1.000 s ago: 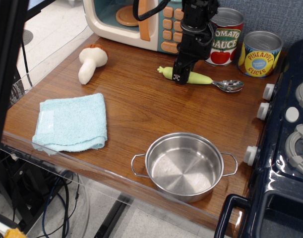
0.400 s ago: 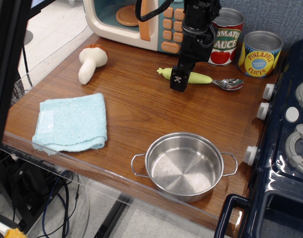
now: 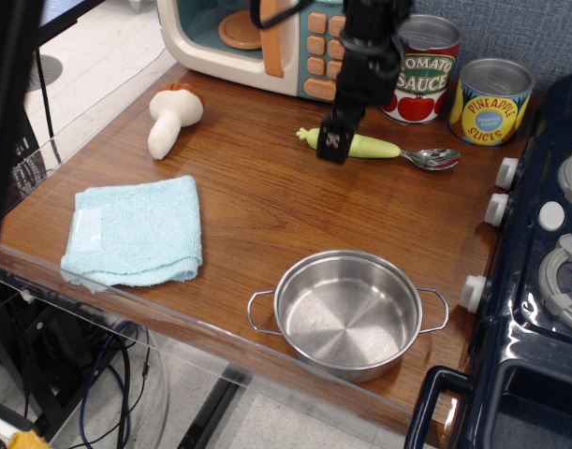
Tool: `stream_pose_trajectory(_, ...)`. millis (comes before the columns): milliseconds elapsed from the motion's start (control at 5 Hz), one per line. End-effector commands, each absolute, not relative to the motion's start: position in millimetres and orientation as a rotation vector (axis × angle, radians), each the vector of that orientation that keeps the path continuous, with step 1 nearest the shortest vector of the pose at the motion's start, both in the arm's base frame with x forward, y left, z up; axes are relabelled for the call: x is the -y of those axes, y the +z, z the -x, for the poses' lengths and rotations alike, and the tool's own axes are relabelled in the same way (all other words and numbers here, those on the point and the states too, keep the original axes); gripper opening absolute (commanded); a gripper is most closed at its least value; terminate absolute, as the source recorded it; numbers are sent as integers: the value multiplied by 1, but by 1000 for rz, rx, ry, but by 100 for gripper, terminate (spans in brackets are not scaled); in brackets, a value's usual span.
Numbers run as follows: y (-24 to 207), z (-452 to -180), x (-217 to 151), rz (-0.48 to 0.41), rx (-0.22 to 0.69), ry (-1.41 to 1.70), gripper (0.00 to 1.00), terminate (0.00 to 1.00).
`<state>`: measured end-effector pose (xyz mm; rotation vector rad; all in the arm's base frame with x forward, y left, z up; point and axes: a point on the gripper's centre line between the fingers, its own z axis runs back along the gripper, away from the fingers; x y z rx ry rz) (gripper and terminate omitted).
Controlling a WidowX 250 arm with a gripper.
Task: Turn the yellow ice cream scoop so that it's horizontal in front of the canned goods.
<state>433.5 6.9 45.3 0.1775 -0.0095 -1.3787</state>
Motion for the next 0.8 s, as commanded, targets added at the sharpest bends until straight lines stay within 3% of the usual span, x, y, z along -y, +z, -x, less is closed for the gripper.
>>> stream_pose_trajectory(0, 110, -418, 1, -298, 180, -1329, 100, 0)
stream_pose_trajectory(400, 110, -418, 1, -298, 180, -1329, 100, 0)
stream_pose_trajectory(600, 110, -418, 1, -298, 180, -1329, 100, 100)
